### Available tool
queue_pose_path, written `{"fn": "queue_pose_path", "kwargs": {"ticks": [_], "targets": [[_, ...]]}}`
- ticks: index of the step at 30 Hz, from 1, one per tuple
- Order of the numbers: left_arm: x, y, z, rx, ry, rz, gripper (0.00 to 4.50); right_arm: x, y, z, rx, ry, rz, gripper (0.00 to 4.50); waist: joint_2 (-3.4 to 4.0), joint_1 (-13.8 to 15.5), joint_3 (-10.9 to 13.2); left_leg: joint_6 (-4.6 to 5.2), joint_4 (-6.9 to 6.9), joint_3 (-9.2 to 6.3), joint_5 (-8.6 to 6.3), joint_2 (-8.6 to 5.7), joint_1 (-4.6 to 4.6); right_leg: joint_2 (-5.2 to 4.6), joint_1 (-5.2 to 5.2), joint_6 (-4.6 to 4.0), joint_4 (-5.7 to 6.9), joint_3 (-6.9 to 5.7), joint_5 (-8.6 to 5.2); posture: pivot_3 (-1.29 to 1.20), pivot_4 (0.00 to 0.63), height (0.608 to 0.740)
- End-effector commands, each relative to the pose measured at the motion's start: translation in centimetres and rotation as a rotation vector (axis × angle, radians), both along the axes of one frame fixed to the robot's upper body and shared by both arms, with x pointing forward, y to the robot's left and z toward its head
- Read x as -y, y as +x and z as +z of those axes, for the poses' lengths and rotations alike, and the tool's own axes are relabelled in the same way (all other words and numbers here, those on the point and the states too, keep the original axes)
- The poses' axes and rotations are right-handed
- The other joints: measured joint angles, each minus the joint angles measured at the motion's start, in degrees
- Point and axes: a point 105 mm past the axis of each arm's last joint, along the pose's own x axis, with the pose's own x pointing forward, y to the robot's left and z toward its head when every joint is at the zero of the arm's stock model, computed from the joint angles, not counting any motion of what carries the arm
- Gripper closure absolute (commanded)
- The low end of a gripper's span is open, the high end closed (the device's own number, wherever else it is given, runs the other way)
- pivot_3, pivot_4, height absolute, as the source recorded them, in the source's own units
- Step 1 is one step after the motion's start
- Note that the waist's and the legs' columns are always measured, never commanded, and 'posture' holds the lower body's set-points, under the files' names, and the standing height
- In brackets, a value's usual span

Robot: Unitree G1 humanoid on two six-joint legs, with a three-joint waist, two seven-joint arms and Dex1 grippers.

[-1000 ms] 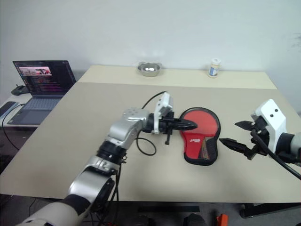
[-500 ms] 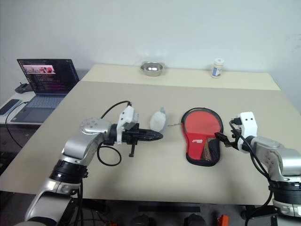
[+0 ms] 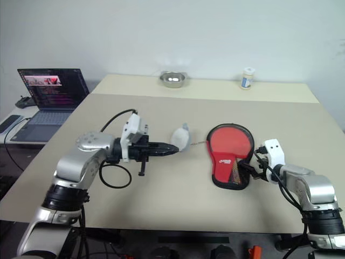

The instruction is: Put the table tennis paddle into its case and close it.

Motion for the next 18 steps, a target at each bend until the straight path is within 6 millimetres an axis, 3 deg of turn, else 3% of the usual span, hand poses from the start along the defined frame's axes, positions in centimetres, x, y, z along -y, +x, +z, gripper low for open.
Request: {"fn": "queue_pose_path", "kwargs": {"ticks": [1,2,5,11,18], "targets": [[0.1,0.1,1.4,0.048,-0.022,0.000,4.45,-0.2,0.2,-1.5,-0.056,-0.011,0.012,0.00,-0.04,-0.26,-0.02,0.00,0.00,0.04,0.00,0.02,0.06,0.02,0.03,0.00,0.00,0.01,0.00,0.00,0.150,0.740],[0.1,0.1,1.3,0.048,-0.021,0.000,4.45,-0.2,0.2,-1.8,-0.067,-0.010,0.014,0.00,-0.08,-0.43,-0.05,0.00,-0.01,0.06,0.00,0.05,0.15,0.04,0.10,0.00,0.00,0.02,0.00,0.00,0.150,0.740],[-0.3,0.1,1.1,0.045,-0.005,0.010,4.50,-0.7,-0.1,-2.3,-0.097,-0.011,0.055,0.57,-0.15,-0.56,-0.09,0.00,-0.02,0.03,0.00,0.08,0.37,0.06,0.33,0.01,-0.01,0.02,-0.01,0.00,0.150,0.740],[-1.1,0.0,0.5,0.030,0.027,0.032,4.50,-2.7,0.1,-2.3,-0.102,0.009,0.131,2.37,-0.17,-0.73,-0.11,0.00,-0.03,0.01,-0.01,0.10,0.45,0.05,0.42,0.00,-0.03,0.03,-0.01,0.00,0.150,0.740],[-2.6,-0.5,-0.3,0.008,0.075,0.045,4.50,-6.5,0.8,-0.3,-0.051,0.059,0.229,4.48,-0.18,-1.95,-0.11,-0.01,-0.05,0.03,-0.01,0.17,0.50,0.02,0.41,-0.02,0.00,0.08,0.00,0.00,0.150,0.740]]}}
